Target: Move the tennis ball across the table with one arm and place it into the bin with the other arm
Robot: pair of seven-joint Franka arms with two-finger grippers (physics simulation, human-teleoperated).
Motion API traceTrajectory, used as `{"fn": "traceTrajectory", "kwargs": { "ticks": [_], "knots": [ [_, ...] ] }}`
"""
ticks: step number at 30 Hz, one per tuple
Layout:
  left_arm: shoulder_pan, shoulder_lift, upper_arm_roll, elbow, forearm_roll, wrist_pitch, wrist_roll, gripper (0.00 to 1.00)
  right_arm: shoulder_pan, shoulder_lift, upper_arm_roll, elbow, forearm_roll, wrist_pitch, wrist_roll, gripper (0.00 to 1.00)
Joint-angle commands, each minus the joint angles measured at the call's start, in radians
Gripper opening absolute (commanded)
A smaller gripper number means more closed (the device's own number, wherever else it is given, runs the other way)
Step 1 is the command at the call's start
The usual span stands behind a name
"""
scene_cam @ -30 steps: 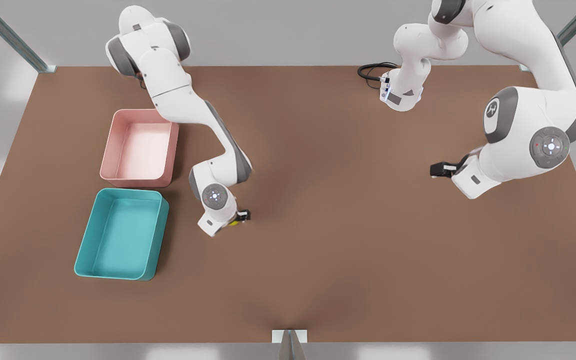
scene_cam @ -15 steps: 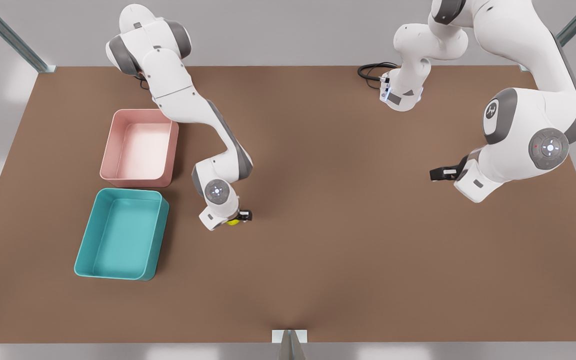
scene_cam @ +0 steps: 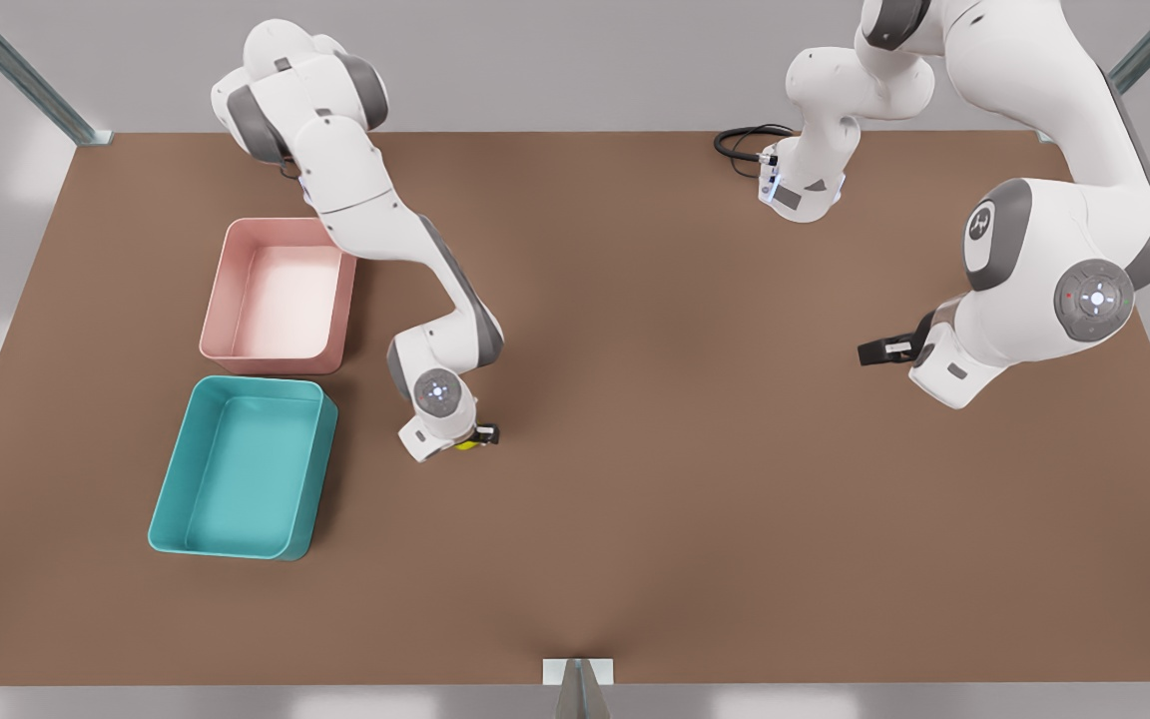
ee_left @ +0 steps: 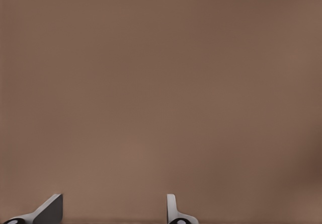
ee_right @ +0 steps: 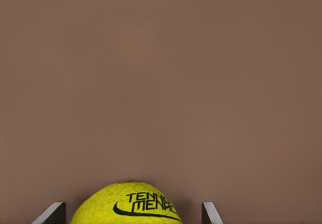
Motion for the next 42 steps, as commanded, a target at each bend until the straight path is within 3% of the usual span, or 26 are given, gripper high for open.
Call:
{"fn": "traceTrajectory", "kwargs": {
  "ticks": [1,11,16,17,19,21,28,33,35,38,42],
  "knots": [
    [0.0,-0.001,0.0,0.0,0.001,0.0,-0.05,1.0,0.001,0.001,0.001,0.0,0.001,0.015,0.033,1.0],
    [0.003,-0.001,0.0,0.002,0.001,0.0,-0.05,1.0,0.003,0.0,0.002,-0.007,0.007,0.015,0.031,1.0],
    [0.005,-0.001,0.0,0.002,0.001,0.0,-0.05,1.0,0.0,0.0,0.01,-0.009,0.009,0.013,0.027,0.94],
    [0.006,-0.001,0.0,0.002,0.001,0.0,-0.05,1.0,0.0,0.0,0.011,-0.012,0.009,0.012,0.027,0.9],
    [0.006,-0.001,0.0,0.002,0.001,0.0,-0.05,1.0,0.0,-0.002,0.011,-0.017,0.009,0.009,0.024,0.68],
    [0.006,-0.001,0.0,0.0,0.001,-0.003,-0.05,1.0,-0.004,-0.003,0.011,-0.017,0.009,0.007,0.016,0.58],
    [0.006,-0.001,0.0,0.002,0.001,-0.005,-0.05,1.0,-0.05,-0.04,0.036,-0.004,0.019,0.001,-0.045,0.58],
    [0.012,0.002,0.0,0.002,0.001,-0.003,-0.05,1.0,-0.146,-0.066,0.027,0.068,0.01,-0.06,-0.384,0.57],
    [0.012,0.002,0.002,0.002,0.001,-0.005,-0.05,1.0,-0.168,-0.091,-0.033,0.138,0.006,-0.164,-0.559,0.57],
    [0.014,0.002,0.0,0.0,0.001,-0.005,-0.05,1.0,-0.241,-0.143,-0.058,0.192,0.002,-0.272,-0.759,0.57],
    [0.021,0.002,0.0,0.002,0.001,-0.005,-0.038,1.0,-0.258,-0.146,-0.232,0.189,-0.047,-0.316,-0.95,0.57]
  ]
}}
